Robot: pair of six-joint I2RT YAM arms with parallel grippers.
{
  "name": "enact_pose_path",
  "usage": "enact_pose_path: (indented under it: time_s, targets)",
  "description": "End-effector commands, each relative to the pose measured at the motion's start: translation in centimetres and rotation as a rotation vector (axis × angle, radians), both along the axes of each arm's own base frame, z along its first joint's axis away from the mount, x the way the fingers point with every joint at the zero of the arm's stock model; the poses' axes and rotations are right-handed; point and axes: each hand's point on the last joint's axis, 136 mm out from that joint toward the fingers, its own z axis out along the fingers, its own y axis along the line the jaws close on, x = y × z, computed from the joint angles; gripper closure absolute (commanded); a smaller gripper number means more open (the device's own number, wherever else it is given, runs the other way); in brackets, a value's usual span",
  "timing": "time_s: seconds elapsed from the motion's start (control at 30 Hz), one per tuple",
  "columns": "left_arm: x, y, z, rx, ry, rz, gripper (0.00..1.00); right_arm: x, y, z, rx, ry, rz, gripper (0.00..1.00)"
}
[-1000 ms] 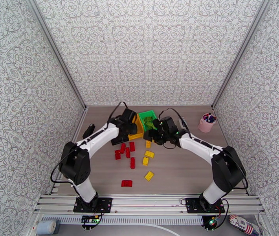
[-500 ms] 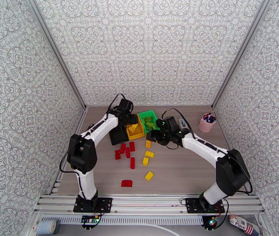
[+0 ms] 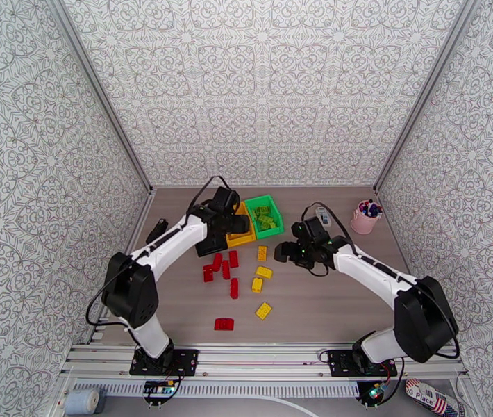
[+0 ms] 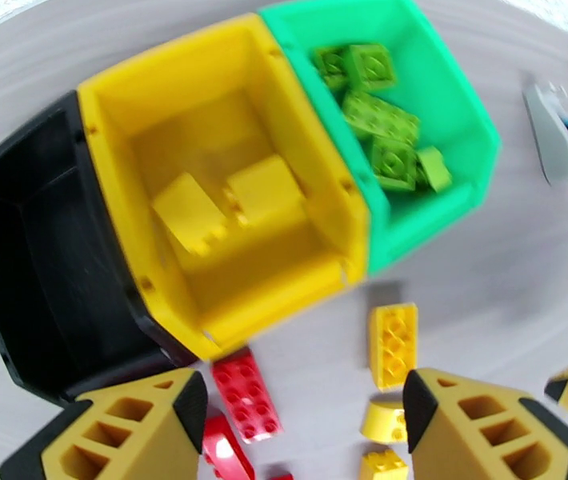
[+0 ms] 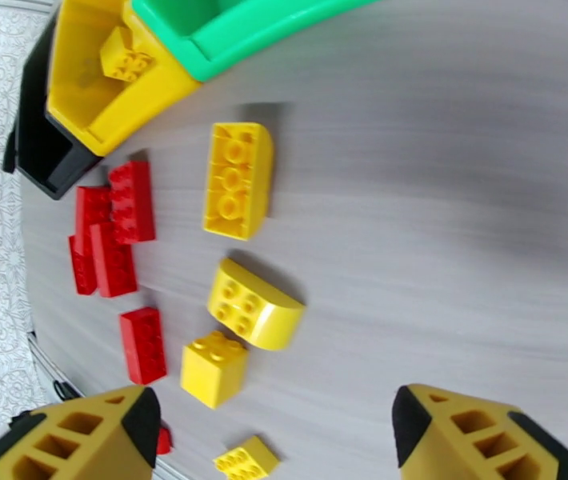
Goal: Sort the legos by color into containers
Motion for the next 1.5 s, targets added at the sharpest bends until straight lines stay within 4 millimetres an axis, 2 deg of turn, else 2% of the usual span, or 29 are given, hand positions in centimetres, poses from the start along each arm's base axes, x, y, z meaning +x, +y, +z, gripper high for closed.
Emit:
enact_pose_path:
  time_s: [0.0,0.17,0.37,0.57,0.77,1.2,1.33,1.47]
  targets:
    - [-1.4,-1.1,-1.3,0.017,0.01,-0.004,0.29,-0.4,-1.5,-0.3,-0.042,-0.015,-0.018,0.16]
    - [-3.1,-3.6,-4.7,0.053,0.063,-0.037,0.29,-1.0,-2.4,-0.9,-0.053,-0.007,-0.032,0.15]
    - [-3.7,-6.0,-7.1,0.135,0.086,-0.075,0.29,-2.1,-3.6,-1.7,-0.071,0.008,-0.048,0.15]
    - [-3.7,-6.8,-9.8,0.179,0.133,-0.075,0.3,-2.8,-4.6,-2.0,-0.076,0.016,-0.07,0.14]
    - [-3.3,-7.4,-11.8,0.218,0.16,-0.088,0.33,-2.9,-4.7,-2.1,-0.073,0.024,-0.073,0.15]
    - [-2.7,-8.4,-14.2,0.269,0.188,-0.108,0.47,-2.4,-4.3,-1.9,-0.057,0.028,-0.069,0.16]
    - [-2.7,-8.7,-14.2,0.265,0.19,-0.113,0.55,-2.5,-4.4,-2.0,-0.057,0.033,-0.069,0.17]
    - [-2.9,-9.1,-13.2,0.263,0.171,-0.125,0.66,-2.6,-4.2,-2.0,-0.047,0.035,-0.065,0.19]
